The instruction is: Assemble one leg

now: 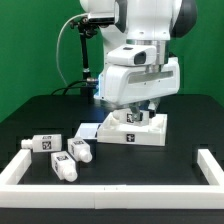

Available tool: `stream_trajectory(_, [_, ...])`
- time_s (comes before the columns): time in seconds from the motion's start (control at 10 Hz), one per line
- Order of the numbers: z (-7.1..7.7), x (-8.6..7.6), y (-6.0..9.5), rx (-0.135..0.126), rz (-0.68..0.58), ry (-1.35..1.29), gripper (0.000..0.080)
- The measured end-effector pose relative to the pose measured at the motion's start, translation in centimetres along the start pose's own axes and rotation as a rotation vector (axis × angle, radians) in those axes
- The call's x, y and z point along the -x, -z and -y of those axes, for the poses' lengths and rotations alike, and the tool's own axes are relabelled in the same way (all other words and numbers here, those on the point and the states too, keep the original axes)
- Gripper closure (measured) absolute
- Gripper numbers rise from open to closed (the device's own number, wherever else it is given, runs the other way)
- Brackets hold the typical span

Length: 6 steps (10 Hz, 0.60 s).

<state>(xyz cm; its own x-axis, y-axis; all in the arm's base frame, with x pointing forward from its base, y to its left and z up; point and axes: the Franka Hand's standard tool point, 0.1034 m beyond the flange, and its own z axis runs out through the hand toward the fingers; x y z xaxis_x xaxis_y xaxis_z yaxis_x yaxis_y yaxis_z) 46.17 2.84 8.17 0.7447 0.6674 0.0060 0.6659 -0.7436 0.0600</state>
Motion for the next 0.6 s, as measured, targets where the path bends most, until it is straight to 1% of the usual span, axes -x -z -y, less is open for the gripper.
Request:
stream_trajectory(0.1, [-1.1, 1.4, 0.4, 0.005, 0.002, -0.029, 0.0509])
stream_trajectory(0.2, [-2.4, 3.3, 0.3, 0.004, 0.016, -0.060, 0.0509])
stream_trajectory(0.4, [-4.4, 6.6, -0.2, 0.001, 0.039, -0.100, 0.0509])
stream_trajectory(0.5, [-4.9, 7.4, -0.4, -0.004, 0.045, -0.126, 0.0509])
stream_trajectory(0.6, [-4.7, 7.1, -0.4, -0.004, 0.044, -0.119, 0.0509])
